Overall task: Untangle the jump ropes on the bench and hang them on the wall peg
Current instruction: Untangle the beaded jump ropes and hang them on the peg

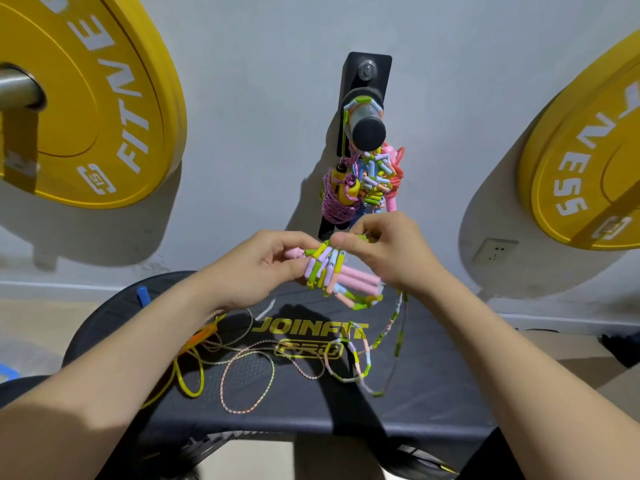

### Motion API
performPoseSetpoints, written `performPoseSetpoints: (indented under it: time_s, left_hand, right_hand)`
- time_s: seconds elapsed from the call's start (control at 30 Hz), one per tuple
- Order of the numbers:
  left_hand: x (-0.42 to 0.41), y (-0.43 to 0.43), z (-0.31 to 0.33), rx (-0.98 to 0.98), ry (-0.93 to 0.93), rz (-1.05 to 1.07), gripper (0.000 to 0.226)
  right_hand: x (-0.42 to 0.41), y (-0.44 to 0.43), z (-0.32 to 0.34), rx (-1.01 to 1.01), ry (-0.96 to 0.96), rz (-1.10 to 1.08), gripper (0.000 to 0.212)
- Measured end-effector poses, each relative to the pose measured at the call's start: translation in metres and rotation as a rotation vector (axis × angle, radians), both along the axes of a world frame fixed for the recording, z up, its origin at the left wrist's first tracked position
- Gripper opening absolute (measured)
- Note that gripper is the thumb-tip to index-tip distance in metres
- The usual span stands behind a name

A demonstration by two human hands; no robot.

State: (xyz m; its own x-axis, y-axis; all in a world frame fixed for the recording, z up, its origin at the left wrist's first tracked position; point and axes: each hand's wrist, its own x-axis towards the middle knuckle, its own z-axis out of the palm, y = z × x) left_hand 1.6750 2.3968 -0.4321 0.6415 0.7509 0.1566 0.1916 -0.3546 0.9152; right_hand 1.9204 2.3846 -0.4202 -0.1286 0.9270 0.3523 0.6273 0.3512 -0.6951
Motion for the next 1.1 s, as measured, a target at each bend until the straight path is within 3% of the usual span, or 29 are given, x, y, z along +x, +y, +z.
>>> performPoseSetpoints:
  time_s: [0.1, 0.17, 0.23, 0.33, 0.43, 0.47, 0.53, 0.6, 0.67, 0.77, 0.83, 0.9, 0.93, 1.0, 1.1]
  left_hand:
    - [0.007, -0.003, 0.001, -0.251, -0.37, -0.023, 0.038]
    - [0.011, 0.001, 0.002, -0.311, -0.491, 0.091, 0.04]
    - [0.011, 0.006, 0.001, -0.299, -0.504, 0.286, 0.03]
    - [0.008, 0.012, -0.005, -0.15, -0.34, 0.579, 0.016]
    - [0.008, 0.01, -0.013, 0.313, 0.024, 0.764, 0.011]
    - [0.01, 0.008, -0.015, 0.452, 0.144, 0.752, 0.012]
    - [0.013, 0.008, -0.021, 0.572, 0.349, 0.677, 0.016]
    - [0.015, 0.006, -0.025, 0.556, 0.455, 0.53, 0.023]
    - [0.015, 0.002, -0.025, 0.521, 0.468, 0.331, 0.023]
    - [0.013, 0.0, -0.02, 0.323, 0.306, 0.125, 0.026]
    - [0.013, -0.001, -0.016, 0.142, 0.09, 0.061, 0.033]
    - [0.019, -0.004, -0.011, 0.0, -0.153, 0.038, 0.035]
    - [0.023, -0.006, -0.009, -0.069, -0.267, 0.064, 0.035]
    - [0.026, -0.006, -0.006, -0.158, -0.406, 0.225, 0.034]
    - [0.015, 0.004, -0.009, -0.104, -0.262, 0.629, 0.034]
  right_hand:
    - [0.009, 0.003, 0.004, -0.111, 0.221, 0.113, 0.028]
    - [0.011, 0.0, 0.001, -0.242, 0.193, 0.111, 0.022]
    - [0.008, -0.006, -0.004, -0.461, 0.092, 0.13, 0.031]
    - [-0.007, -0.02, -0.007, -0.653, -0.054, 0.25, 0.026]
    - [-0.019, -0.032, 0.003, -0.62, -0.158, 0.329, 0.013]
    - [-0.021, -0.033, 0.006, -0.56, -0.199, 0.319, 0.01]
    - [-0.021, -0.031, 0.01, -0.341, -0.27, 0.256, 0.031]
    - [-0.017, -0.026, 0.01, -0.113, -0.281, 0.183, 0.047]
    - [-0.01, -0.022, 0.007, -0.004, -0.239, 0.137, 0.038]
    - [0.002, -0.011, 0.0, 0.021, -0.138, 0.046, 0.035]
    - [0.011, -0.005, 0.001, -0.012, -0.002, -0.011, 0.034]
    - [0.02, -0.001, 0.001, -0.095, 0.083, 0.039, 0.02]
    - [0.022, -0.001, 0.001, -0.155, 0.084, 0.081, 0.01]
    - [0.022, -0.004, -0.005, -0.345, 0.079, 0.107, 0.014]
    - [0.019, -0.011, -0.012, -0.657, -0.011, 0.16, 0.025]
